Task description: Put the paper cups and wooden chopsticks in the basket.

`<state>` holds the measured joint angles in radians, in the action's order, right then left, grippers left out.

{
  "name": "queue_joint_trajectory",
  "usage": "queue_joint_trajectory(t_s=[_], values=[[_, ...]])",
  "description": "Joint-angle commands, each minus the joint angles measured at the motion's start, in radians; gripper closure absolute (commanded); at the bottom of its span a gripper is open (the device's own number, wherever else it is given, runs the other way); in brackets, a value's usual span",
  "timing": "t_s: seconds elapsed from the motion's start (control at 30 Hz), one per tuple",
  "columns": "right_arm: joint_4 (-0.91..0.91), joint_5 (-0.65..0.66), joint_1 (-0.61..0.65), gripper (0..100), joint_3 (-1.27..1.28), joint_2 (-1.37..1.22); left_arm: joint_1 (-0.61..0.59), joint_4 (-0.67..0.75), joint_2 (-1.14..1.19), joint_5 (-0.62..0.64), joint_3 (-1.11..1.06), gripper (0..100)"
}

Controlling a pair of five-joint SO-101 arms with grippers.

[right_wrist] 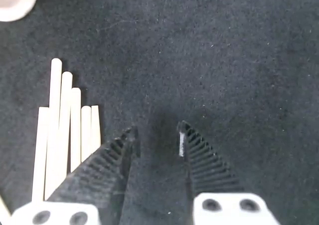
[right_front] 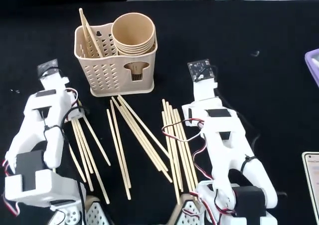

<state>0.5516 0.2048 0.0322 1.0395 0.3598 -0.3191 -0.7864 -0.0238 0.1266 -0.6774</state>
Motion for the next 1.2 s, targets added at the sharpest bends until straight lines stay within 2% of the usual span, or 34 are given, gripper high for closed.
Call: queue_joint_trajectory(t_s=[0.0, 0.47, 0.63, 0.77, 1.17], values=[[-0.012, -0.003, -0.02, 86.8, -0.053, 0.001, 0.002, -0.069, -0.012, 0.002, 0.091, 88], [-0.012, -0.003, -0.02, 86.8, -0.053, 0.001, -0.002, -0.083, 0.176, 0.002, 0.242, 88], [-0.012, -0.003, -0.02, 86.8, -0.053, 0.001, -0.002, -0.084, 0.178, 0.002, 0.242, 89], [-0.012, -0.003, -0.02, 86.8, -0.053, 0.001, -0.002, -0.081, 0.178, 0.003, 0.242, 94], [-0.014, -0.003, -0.02, 86.8, -0.053, -0.002, -0.013, -0.086, 0.14, 0.038, 0.292, 94]])
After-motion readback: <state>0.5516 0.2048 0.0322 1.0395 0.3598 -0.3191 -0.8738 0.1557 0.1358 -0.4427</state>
